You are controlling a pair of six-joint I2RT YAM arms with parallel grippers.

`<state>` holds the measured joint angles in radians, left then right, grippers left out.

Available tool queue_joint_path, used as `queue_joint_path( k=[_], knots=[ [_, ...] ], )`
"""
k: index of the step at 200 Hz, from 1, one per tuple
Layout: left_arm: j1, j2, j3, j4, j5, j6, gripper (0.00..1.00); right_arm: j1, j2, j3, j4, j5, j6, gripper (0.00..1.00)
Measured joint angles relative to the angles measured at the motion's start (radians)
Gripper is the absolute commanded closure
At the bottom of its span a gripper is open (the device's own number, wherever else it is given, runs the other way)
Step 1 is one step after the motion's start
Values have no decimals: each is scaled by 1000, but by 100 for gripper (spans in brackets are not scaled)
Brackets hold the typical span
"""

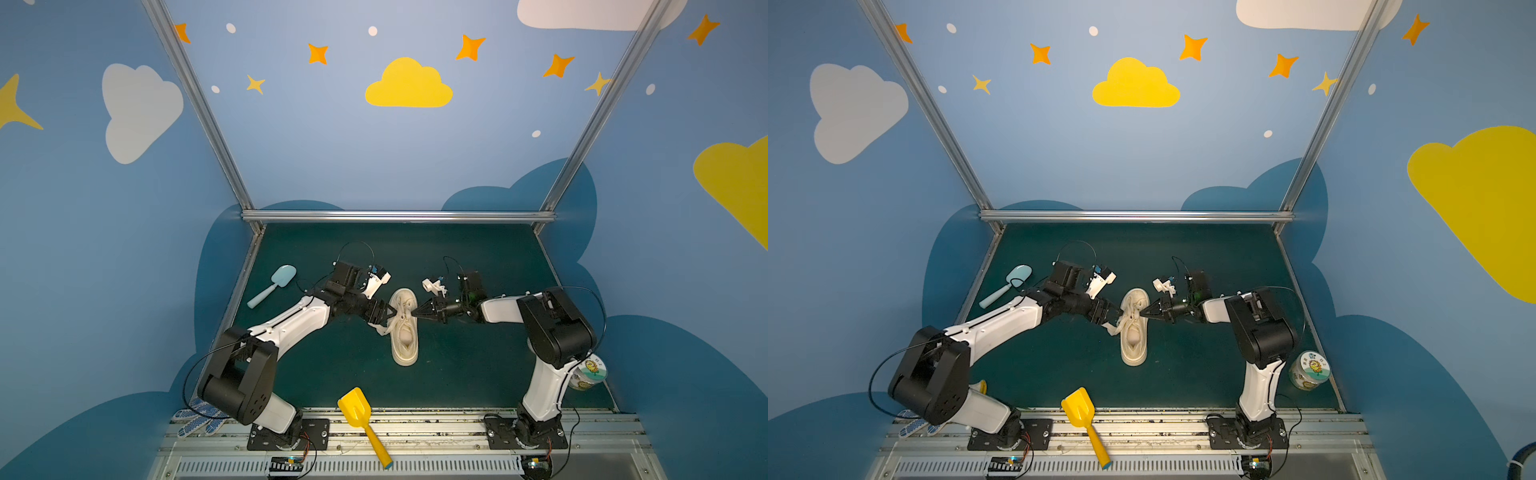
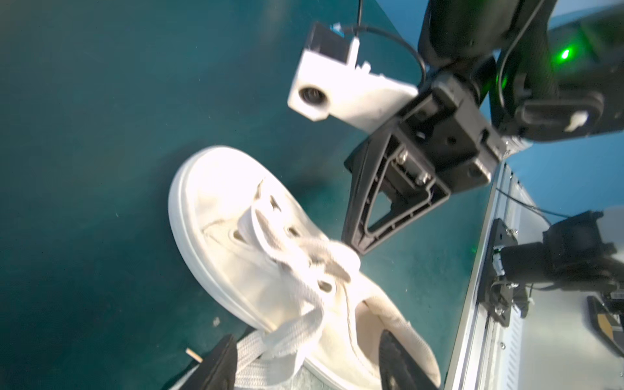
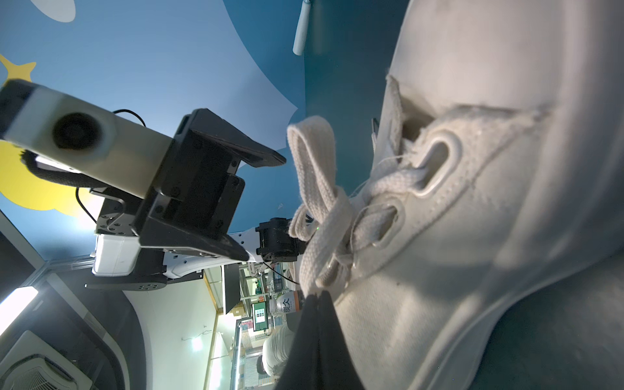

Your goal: Tie the shoes

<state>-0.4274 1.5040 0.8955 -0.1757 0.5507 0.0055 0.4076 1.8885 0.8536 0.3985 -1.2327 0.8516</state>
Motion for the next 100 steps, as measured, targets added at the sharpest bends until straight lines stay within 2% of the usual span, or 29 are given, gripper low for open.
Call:
queue_joint_path(
  k=[57,100],
  knots=[
    [-8,4,-58,67,0,27,38,6,10,14,0,1,2,100],
    [-11,53,-94,176,13,-13,48,6,10,14,0,0,3,100]
  ],
)
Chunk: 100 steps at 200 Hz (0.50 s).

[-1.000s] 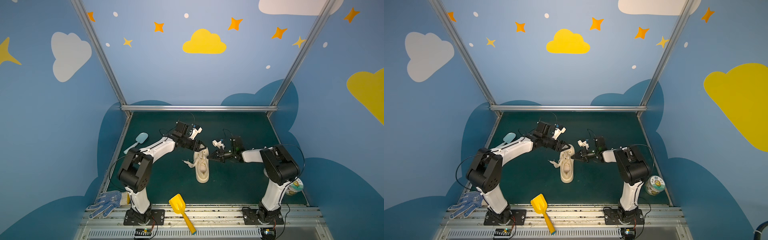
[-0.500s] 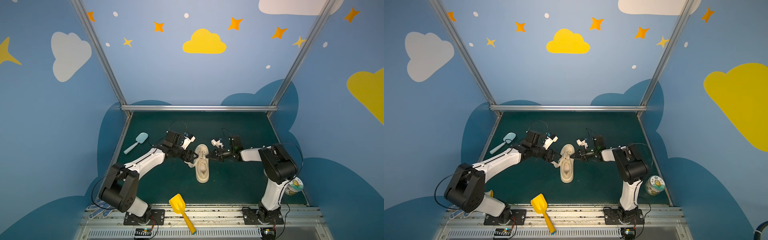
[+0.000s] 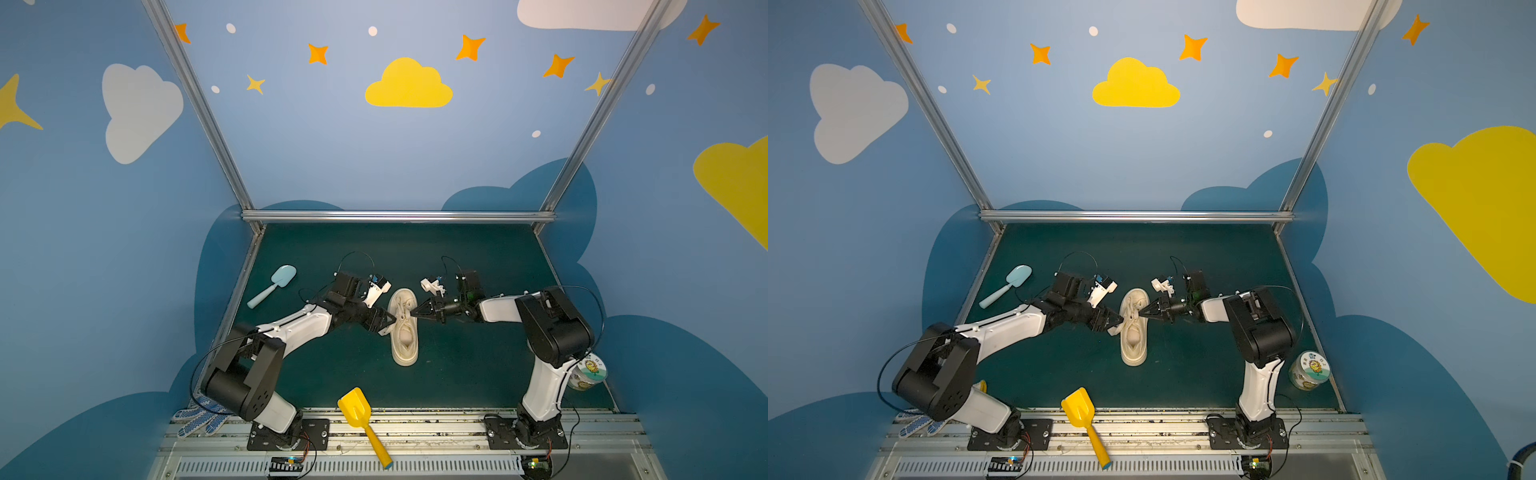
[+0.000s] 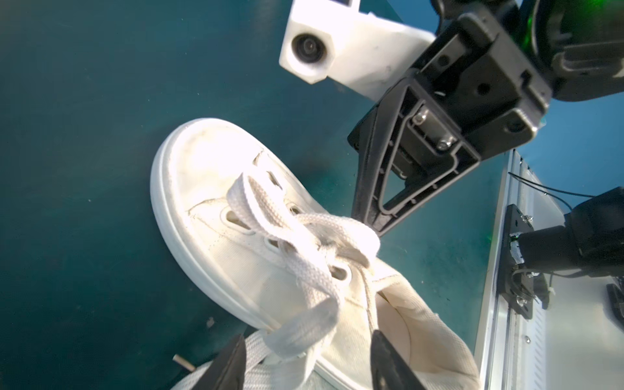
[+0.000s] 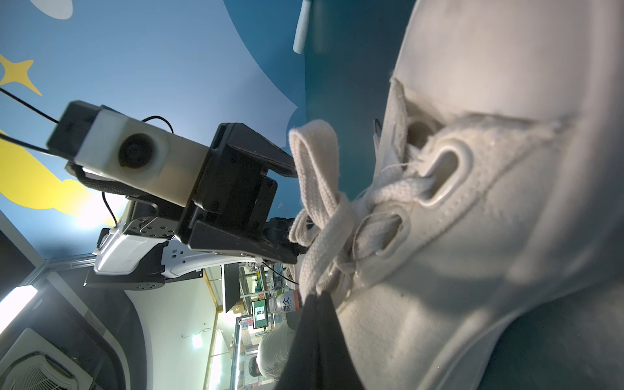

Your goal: Tie the shoes

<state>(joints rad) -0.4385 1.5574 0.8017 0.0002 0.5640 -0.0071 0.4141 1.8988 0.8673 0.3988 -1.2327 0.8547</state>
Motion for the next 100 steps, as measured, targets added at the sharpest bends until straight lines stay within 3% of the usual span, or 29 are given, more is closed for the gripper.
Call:
queue_joint_path(
  k=[68,100],
  knots=[
    [0,23,-7,58,25,-12,74,0,4,0,8,-1,5,100],
    [-2,23,-8,61,28,-12,77,0,6,0,9,-1,6,100]
  ],
)
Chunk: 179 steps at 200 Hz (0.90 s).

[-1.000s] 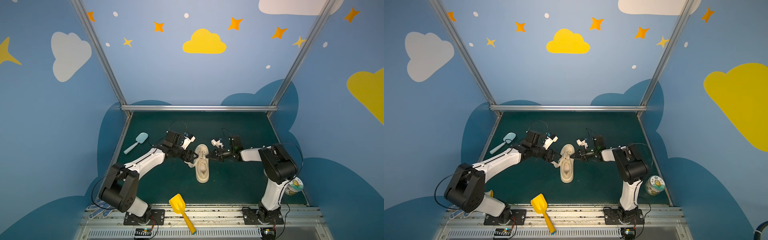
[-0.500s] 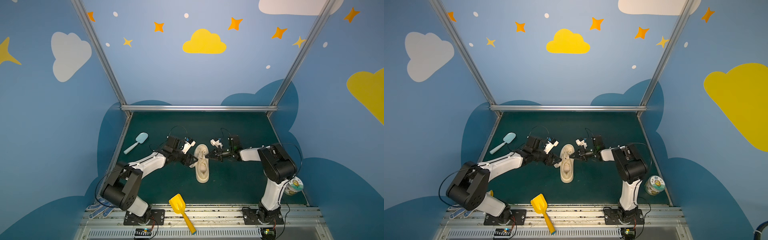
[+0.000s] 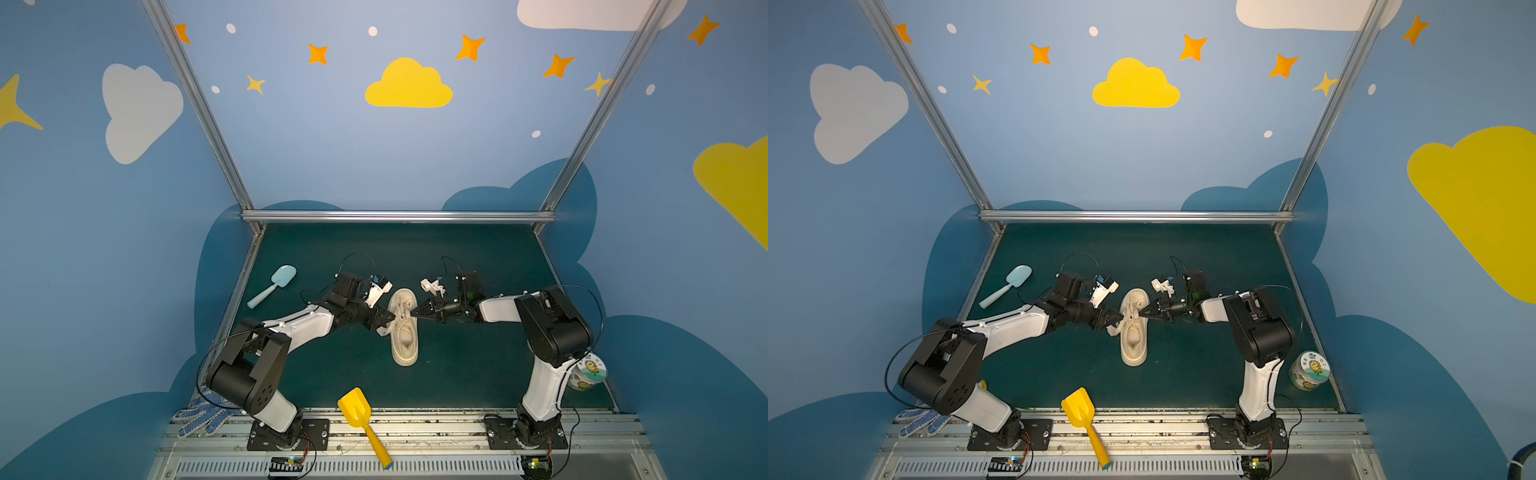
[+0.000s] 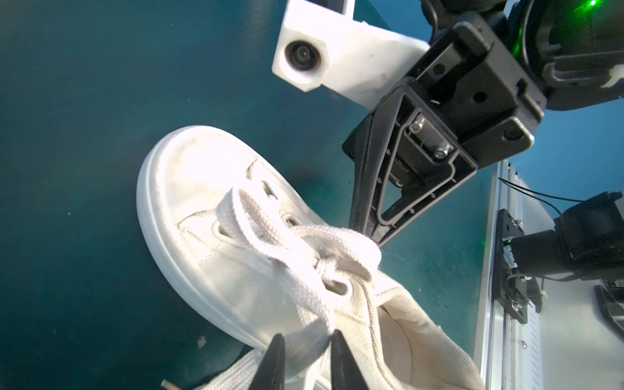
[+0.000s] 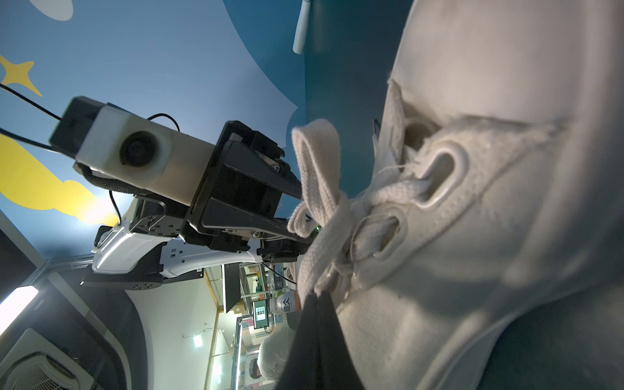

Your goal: Tie the shoes

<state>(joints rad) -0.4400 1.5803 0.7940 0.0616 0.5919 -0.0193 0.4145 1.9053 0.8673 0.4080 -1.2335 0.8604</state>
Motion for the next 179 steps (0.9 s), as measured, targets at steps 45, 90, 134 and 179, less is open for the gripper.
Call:
queue_joint_path(
  k=[45,90,134,179],
  knots=[
    [-12,0,-3,6,2,0,92,1,6,0,6,0,5,100],
    [-34,0,-3,8,0,0,93,9,14,0,14,0,10,100],
    [-42,9,-2,13,0,-4,93,18,37,0,46,-4,32,100],
    [-54,38,21,15,-2,-8,93,27,44,0,103,-8,73,100]
  ],
)
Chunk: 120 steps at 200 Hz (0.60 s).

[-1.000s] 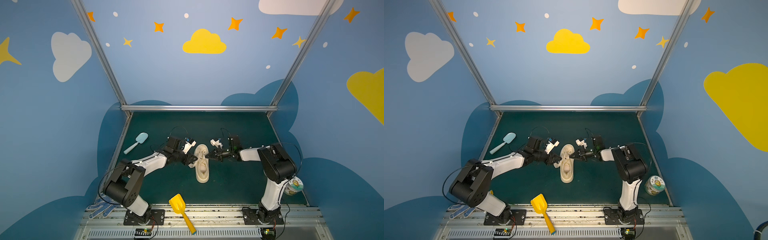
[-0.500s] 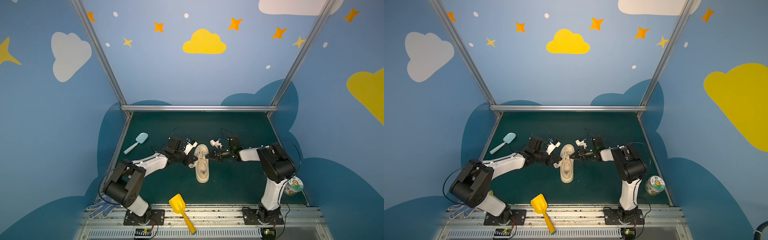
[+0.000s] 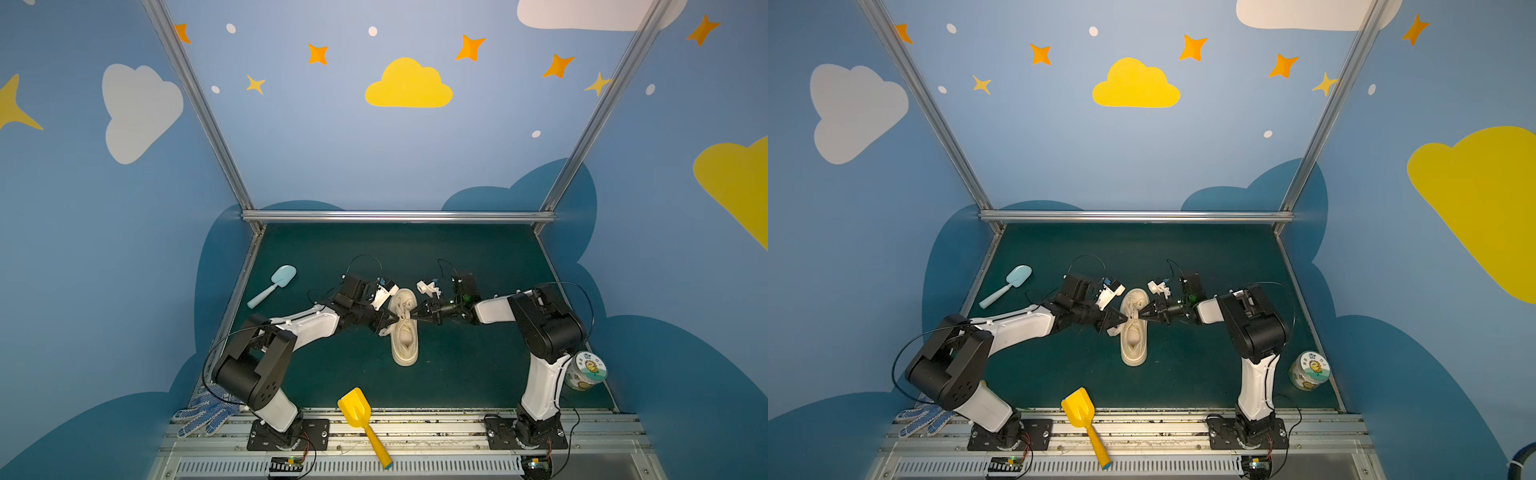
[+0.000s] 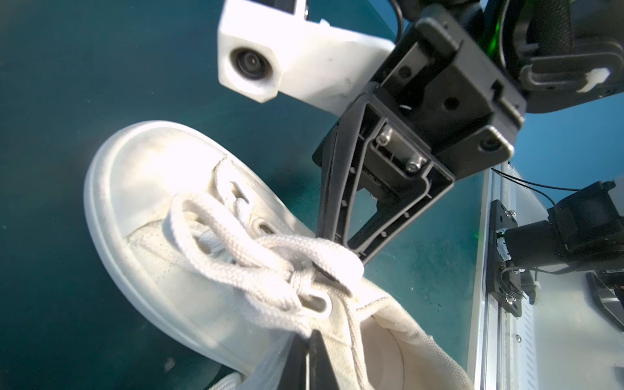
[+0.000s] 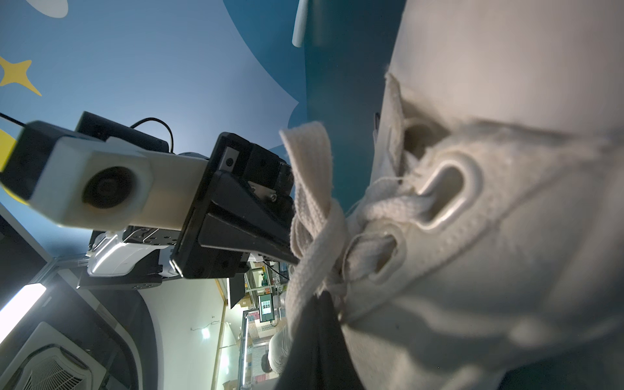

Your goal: Tie the shoes

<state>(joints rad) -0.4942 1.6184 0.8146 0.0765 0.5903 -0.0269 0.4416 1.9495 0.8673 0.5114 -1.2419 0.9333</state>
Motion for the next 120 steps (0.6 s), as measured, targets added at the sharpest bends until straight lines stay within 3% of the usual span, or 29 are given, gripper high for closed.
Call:
queue_joint_path(
  k=[120],
  knots=[
    [-8,14,13,18,-6,-19,93,7,19,0,77,-2,56,99]
  ],
)
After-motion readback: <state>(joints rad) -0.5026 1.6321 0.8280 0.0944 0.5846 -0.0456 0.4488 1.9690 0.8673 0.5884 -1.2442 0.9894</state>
